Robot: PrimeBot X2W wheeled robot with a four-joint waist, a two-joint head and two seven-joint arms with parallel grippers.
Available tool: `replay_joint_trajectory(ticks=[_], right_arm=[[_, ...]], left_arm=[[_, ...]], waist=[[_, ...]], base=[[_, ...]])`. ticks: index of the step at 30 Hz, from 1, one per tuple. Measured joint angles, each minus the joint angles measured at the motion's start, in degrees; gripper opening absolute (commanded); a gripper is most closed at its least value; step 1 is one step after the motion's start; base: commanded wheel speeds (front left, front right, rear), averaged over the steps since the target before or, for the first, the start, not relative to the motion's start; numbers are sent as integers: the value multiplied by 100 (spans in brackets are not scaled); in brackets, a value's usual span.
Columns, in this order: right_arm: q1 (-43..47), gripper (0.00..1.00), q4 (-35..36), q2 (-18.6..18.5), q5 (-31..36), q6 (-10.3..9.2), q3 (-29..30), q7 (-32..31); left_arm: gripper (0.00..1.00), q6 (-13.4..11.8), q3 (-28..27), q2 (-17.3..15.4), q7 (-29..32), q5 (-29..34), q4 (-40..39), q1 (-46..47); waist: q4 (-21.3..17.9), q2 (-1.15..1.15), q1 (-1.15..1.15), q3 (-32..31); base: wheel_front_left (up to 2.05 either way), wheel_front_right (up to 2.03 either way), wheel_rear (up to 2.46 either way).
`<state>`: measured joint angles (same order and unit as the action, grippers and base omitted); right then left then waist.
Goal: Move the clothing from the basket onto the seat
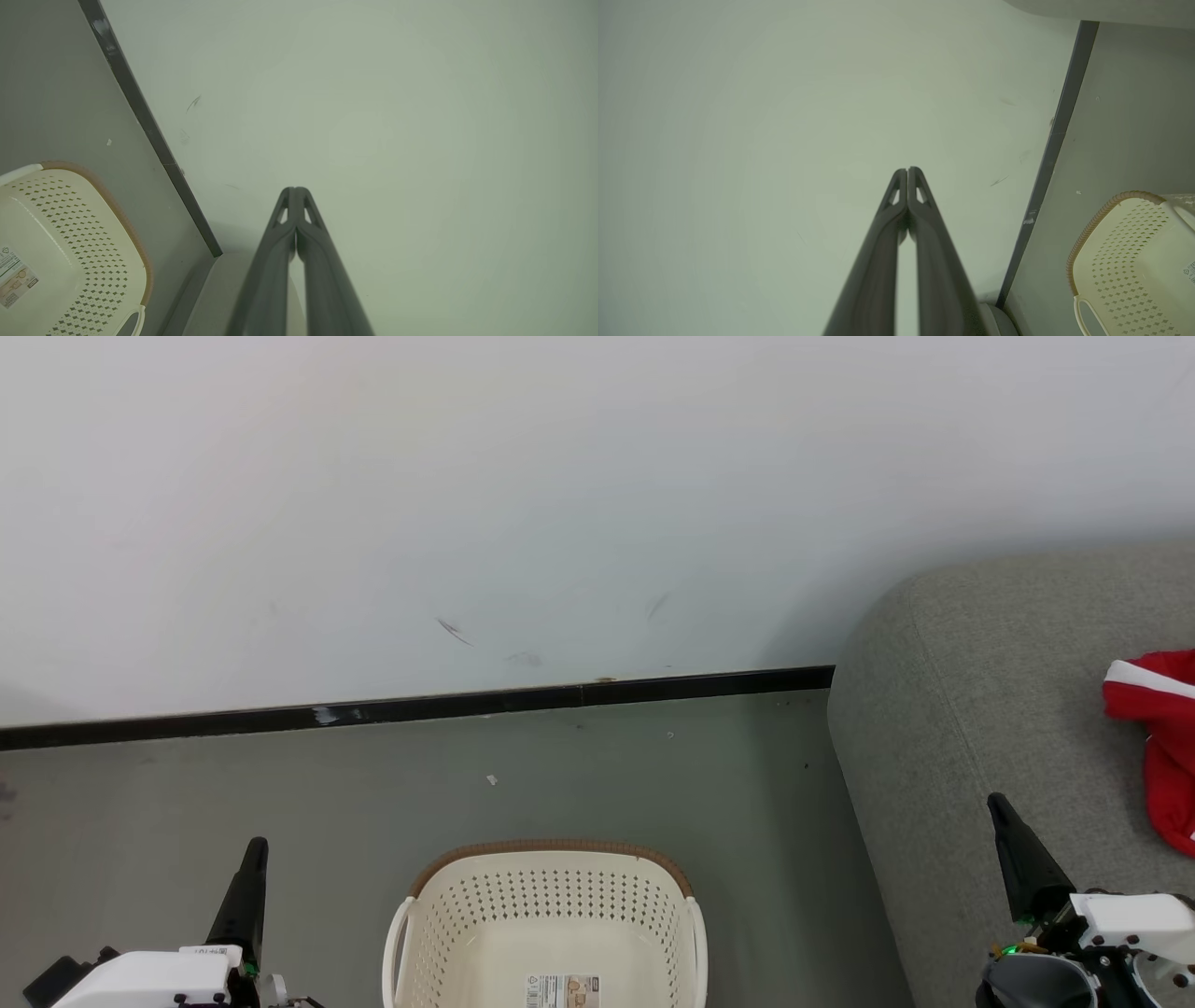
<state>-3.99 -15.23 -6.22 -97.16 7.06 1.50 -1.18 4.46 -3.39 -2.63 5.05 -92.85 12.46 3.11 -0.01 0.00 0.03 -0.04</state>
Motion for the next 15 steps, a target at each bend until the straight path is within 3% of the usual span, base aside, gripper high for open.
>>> replay_joint_trajectory(ticks=[15], right_arm=[[-1,0,-9,0,0,0,-1,0]], left_arm=[[0,25,-3,0,1,0,26,0]], waist=[[0,0,0,0]], base=[[0,0,0]])
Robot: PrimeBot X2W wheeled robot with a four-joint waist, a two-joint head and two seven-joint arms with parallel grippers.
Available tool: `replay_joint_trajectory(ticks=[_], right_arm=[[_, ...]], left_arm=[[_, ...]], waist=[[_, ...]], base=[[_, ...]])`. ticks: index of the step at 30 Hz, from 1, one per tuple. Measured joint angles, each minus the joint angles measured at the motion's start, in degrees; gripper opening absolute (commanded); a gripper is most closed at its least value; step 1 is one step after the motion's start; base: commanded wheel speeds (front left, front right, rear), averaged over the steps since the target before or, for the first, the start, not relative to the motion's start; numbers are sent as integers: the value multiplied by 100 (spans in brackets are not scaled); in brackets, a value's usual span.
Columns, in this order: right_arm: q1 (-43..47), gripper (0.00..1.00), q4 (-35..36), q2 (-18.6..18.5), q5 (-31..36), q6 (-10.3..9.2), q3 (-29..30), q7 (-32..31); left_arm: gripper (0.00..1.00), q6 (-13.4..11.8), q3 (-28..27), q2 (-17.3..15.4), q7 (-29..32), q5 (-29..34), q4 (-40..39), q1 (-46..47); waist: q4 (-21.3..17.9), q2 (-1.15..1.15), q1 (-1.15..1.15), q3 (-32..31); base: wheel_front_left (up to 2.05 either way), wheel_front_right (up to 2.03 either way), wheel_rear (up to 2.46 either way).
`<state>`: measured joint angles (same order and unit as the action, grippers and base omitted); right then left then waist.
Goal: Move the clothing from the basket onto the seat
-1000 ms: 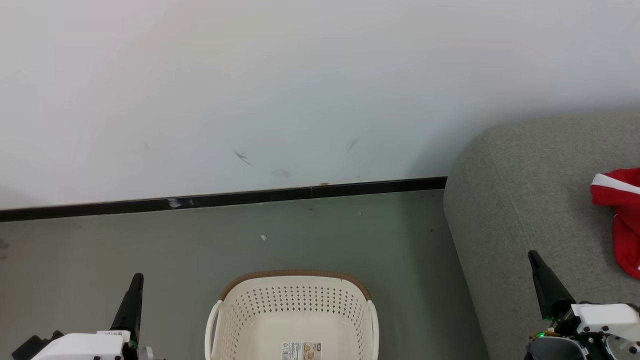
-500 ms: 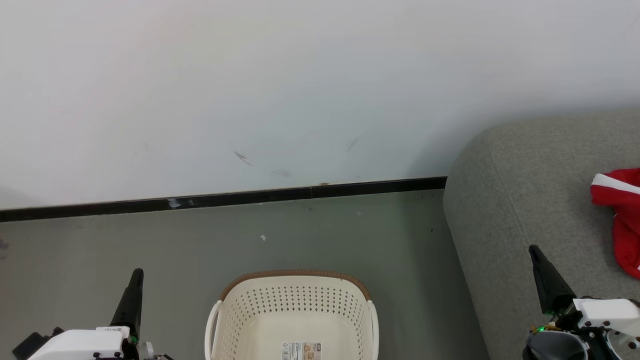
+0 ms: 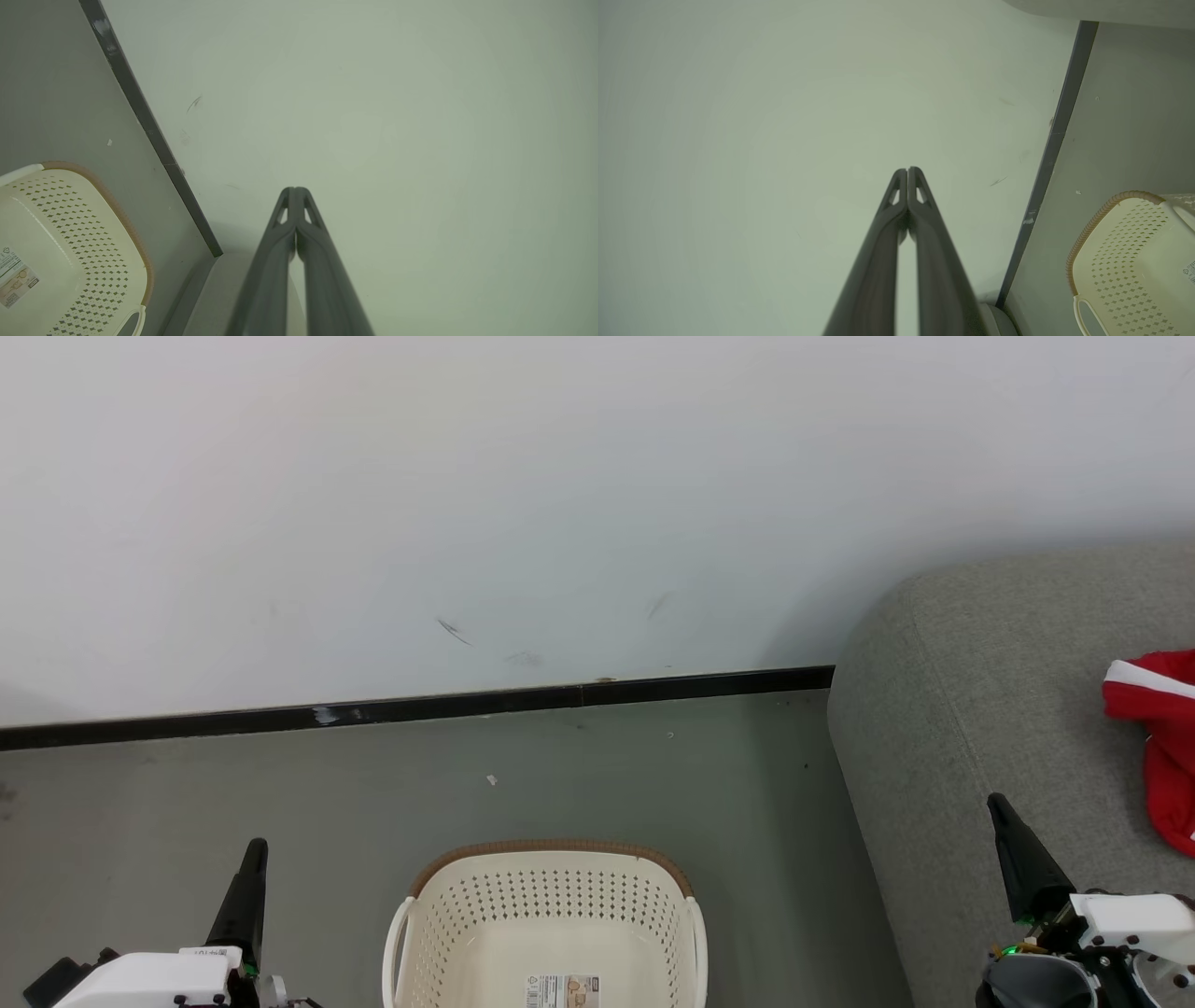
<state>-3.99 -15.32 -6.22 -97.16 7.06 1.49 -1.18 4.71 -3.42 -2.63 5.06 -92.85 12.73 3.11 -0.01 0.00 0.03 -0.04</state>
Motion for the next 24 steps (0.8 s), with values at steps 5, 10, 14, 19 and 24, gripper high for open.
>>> replay_joint_trajectory(ticks=[5,10,14,19,24], right_arm=[[0,0,0,0,0,0,0,0],[0,0,-1,0,0,0,0,0],[0,0,-1,0,0,0,0,0],[0,0,-2,0,0,0,0,0],[0,0,-3,0,0,0,0,0]], left_arm=[[0,1,-1,0,0,0,5,0],[0,3,-2,0,0,0,9,0],[0,4,-3,1,0,0,12,0],[0,4,-5,1,0,0,19,0],[0,4,-8,1,0,0,26,0]], waist=[[0,0,0,0],[0,0,0,0],[0,0,0,0],[0,0,-1,0],[0,0,-1,0]], base=[[0,0,0],[0,0,0],[0,0,0],[0,0,0],[0,0,0]])
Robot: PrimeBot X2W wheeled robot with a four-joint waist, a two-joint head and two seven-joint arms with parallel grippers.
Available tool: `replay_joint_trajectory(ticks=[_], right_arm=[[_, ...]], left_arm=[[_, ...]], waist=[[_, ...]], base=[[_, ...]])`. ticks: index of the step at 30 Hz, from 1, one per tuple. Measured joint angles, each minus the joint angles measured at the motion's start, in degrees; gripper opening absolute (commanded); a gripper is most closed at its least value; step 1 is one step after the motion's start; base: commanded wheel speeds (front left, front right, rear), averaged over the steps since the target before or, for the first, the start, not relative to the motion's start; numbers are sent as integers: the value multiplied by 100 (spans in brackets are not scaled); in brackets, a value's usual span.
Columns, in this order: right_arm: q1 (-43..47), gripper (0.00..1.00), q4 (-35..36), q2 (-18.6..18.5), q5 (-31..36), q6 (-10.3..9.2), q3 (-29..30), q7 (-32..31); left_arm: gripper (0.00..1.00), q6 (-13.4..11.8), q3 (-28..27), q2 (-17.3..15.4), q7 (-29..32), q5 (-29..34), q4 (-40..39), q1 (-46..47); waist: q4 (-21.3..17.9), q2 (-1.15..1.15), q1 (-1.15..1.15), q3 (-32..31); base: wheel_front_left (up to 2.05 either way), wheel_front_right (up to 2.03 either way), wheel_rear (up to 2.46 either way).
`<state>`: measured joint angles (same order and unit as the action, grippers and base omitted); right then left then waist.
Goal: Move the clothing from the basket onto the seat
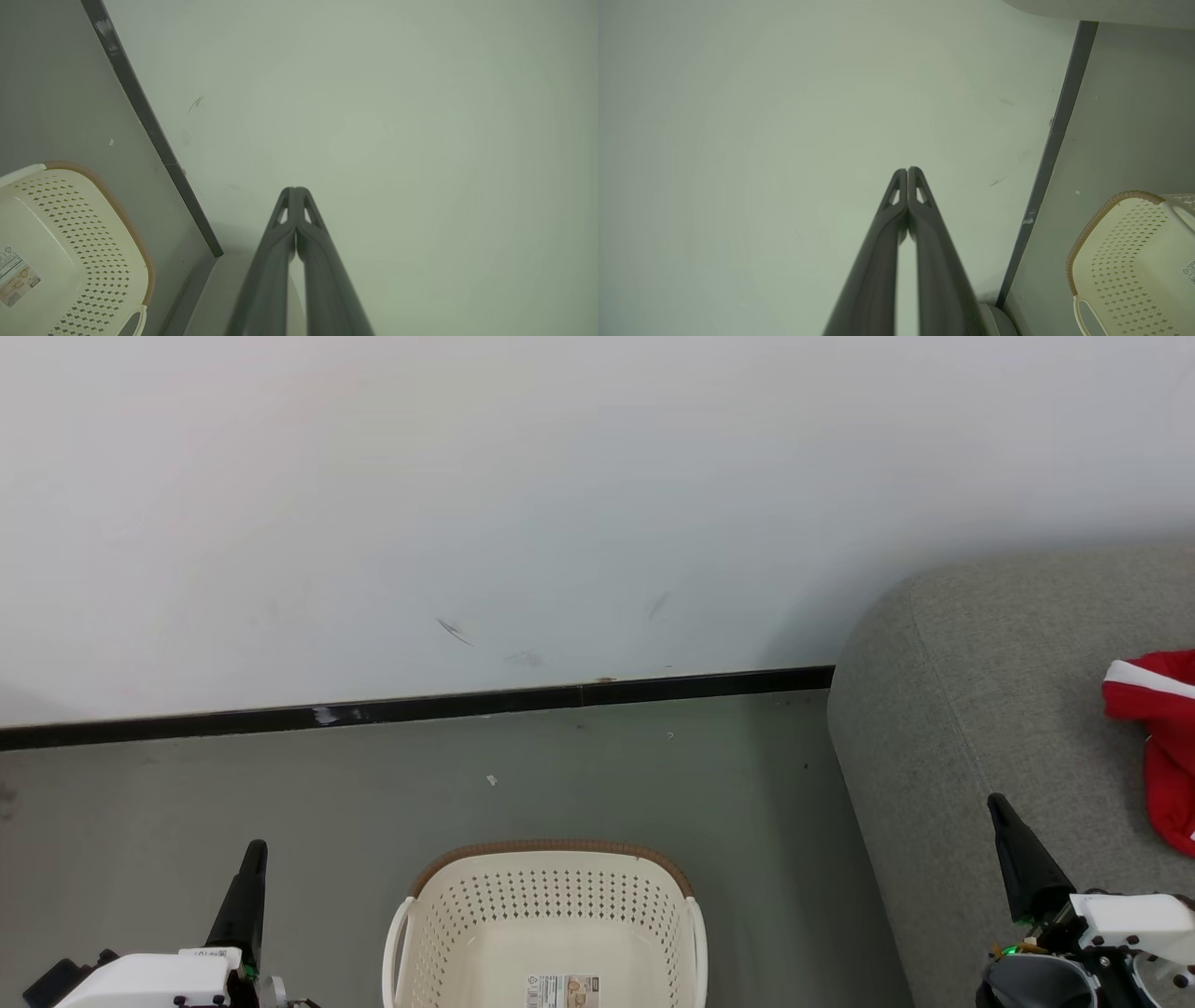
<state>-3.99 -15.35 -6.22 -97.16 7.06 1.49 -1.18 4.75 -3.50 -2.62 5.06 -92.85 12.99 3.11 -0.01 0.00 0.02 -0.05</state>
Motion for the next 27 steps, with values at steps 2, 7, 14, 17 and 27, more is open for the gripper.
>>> replay_joint_trajectory(ticks=[2,7,14,17,27], right_arm=[[0,0,0,-1,0,0,0,0],[0,0,-1,-1,0,0,-1,0],[0,0,-1,-1,-1,0,-1,0],[0,0,-1,-1,-1,0,-1,0],[-1,0,-2,-1,-1,0,-1,0]], left_arm=[[0,0,0,0,0,0,1,0],[0,1,-1,1,1,0,3,1],[0,1,-1,2,24,0,8,1],[0,1,-1,2,24,0,10,1],[0,2,-1,2,24,0,12,1]], waist=[[0,0,0,0],[0,0,0,0],[0,0,0,0],[0,0,0,0],[0,0,0,0]], base=[[0,0,0],[0,0,0],[0,0,0],[0,0,0],[0,0,0]])
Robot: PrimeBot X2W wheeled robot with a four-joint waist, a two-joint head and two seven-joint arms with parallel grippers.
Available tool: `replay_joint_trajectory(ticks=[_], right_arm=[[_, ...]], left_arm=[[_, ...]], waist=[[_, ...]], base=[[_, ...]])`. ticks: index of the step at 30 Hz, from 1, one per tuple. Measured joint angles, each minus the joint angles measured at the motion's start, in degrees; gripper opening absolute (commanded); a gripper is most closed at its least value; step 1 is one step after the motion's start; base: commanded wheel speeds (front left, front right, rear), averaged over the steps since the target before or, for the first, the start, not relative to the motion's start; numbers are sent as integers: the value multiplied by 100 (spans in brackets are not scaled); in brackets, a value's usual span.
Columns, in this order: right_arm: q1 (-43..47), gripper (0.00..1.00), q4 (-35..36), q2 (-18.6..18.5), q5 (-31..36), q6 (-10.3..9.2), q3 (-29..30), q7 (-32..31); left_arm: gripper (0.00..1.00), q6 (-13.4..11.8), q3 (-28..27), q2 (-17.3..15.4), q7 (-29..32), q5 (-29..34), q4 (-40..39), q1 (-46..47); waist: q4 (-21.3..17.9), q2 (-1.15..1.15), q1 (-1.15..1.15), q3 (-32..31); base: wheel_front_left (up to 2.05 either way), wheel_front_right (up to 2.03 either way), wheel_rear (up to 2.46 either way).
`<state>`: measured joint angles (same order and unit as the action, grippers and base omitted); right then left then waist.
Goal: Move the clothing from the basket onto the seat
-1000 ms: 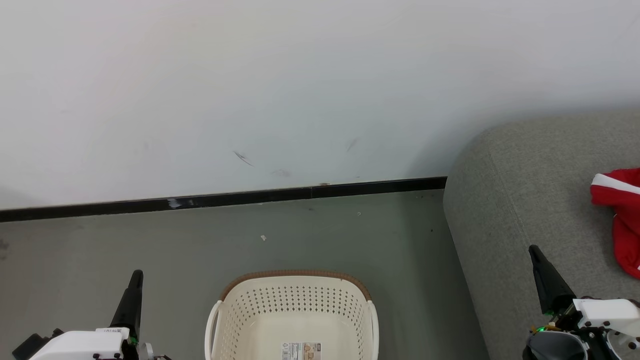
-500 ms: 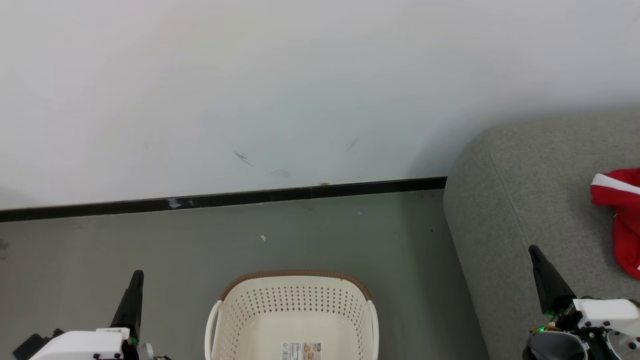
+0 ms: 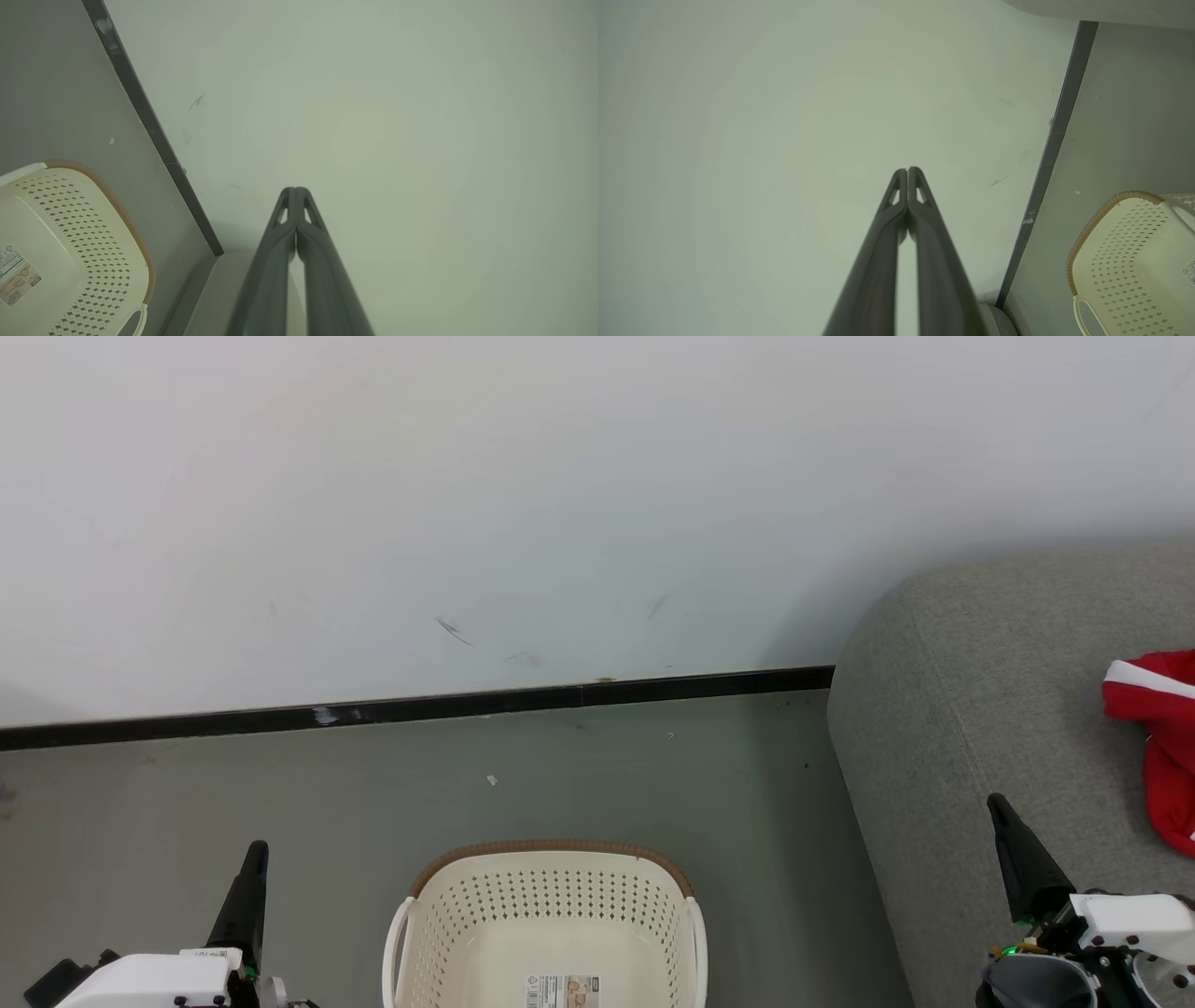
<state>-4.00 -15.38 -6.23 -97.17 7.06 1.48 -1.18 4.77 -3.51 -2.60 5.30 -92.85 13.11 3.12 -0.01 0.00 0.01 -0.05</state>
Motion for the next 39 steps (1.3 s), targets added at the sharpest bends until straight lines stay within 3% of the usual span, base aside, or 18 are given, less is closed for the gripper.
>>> replay_joint_trajectory(ticks=[39], right_arm=[[0,0,0,-4,-8,0,-3,0]], left_arm=[[0,18,-7,1,0,0,19,1]], waist=[[0,0,-1,0]], base=[[0,0,0]])
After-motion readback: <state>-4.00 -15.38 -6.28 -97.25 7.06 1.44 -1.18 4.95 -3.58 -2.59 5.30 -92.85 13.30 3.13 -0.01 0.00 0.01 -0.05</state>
